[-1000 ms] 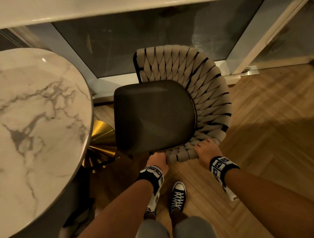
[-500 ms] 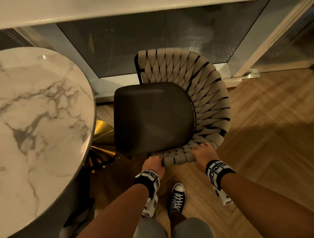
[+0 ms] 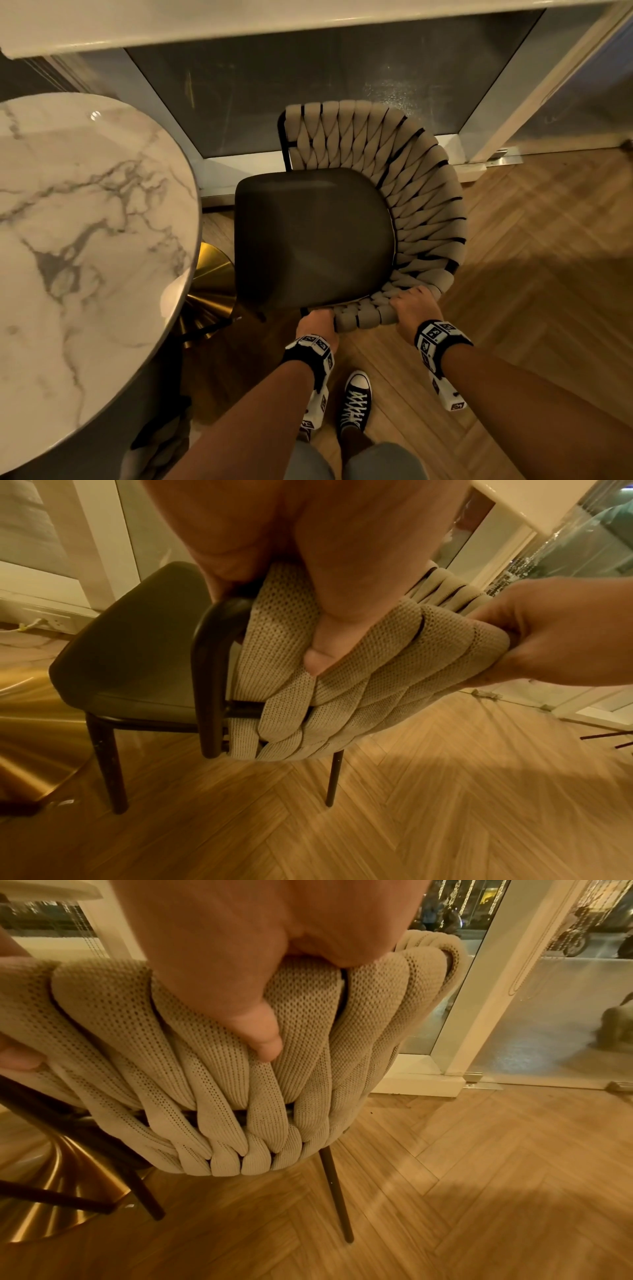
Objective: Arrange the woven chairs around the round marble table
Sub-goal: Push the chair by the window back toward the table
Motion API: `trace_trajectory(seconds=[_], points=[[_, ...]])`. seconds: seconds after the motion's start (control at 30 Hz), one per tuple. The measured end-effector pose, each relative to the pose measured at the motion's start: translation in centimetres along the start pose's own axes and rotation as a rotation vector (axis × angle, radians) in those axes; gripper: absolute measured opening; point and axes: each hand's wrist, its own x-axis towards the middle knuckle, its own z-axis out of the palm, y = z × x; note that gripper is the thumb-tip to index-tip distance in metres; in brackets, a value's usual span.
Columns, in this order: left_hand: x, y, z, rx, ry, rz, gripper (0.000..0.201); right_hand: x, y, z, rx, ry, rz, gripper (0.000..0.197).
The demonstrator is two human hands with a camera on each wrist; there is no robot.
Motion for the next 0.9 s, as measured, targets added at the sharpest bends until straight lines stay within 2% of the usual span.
trace_trajectory(seconds=[0.2, 0.47, 0.63, 0.8, 0.9], points=[[-0.5, 0.0, 0.4, 0.042, -0.015, -0.015, 0.024, -0.6, -0.1, 0.7, -0.006, -0.017, -0.006, 0.035], [-1.2, 0.1, 0.6, 0.044, -0.046, -0.045, 0.025, -1.4, -0.2, 0.9, 0.040, -0.026, -0.030, 0.027], [-2.0, 0.0, 0.8, 0.039, -0.049, -0.051, 0.024, -1.7, 0.2, 0.5, 0.171, -0.064, -0.049, 0.022], [-3.3, -0.1, -0.1, -0.022, -0.016, -0.048, 0.024, -2.2, 0.6, -0.8, 0.296, -0.087, -0.029, 0.018], [-4.3, -0.4, -0.9, -0.049, 0.034, -0.035, 0.020, -2.6, -0.1, -1.7, 0.291, -0.090, 0.016, 0.022]])
